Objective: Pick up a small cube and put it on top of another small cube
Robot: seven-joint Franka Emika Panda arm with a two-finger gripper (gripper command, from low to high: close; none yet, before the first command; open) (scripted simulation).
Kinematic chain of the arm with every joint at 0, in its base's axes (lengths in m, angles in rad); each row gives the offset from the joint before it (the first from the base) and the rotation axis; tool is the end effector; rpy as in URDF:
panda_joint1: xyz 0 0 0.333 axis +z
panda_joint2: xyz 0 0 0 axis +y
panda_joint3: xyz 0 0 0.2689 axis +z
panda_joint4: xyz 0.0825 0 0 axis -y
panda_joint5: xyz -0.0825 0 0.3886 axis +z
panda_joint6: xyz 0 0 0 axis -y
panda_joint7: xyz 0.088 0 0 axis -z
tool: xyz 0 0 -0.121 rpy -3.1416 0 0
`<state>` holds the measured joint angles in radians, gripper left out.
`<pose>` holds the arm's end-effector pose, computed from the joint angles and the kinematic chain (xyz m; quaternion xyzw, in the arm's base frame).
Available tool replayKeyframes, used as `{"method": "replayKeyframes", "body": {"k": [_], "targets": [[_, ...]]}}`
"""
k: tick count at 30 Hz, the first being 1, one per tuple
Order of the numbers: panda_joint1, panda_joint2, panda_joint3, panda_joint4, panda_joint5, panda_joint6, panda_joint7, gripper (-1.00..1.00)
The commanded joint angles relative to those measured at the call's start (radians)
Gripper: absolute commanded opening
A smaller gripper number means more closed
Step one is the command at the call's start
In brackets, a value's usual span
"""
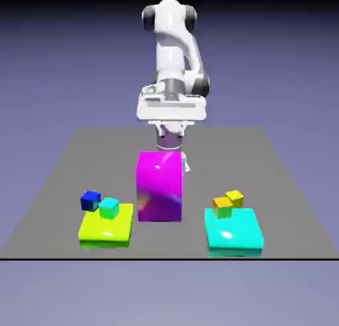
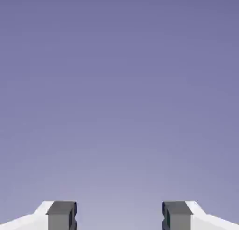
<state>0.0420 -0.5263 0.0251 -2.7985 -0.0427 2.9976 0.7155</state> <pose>0.4313 0.0312 0.3869 -0.8922 0.2794 -0.3341 0.1196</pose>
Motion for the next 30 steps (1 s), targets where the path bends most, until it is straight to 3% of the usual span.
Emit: {"method": "replayKeyframes", "body": {"k": [1, 18, 26, 27, 30], "targets": [[0.025, 0.036, 0.021, 0.01, -0.035, -0.033, -0.021, 0.0], [0.447, 0.652, 0.375, 0.171, -0.636, -0.588, -0.381, 0.0], [0.488, 0.875, 0.263, 0.213, -0.914, -0.504, -0.21, 0.0], [0.488, 0.875, 0.263, 0.213, -0.914, -0.504, -0.21, -1.0], [0.479, 0.807, 0.305, 0.201, -0.827, -0.539, -0.272, -1.0]]}}
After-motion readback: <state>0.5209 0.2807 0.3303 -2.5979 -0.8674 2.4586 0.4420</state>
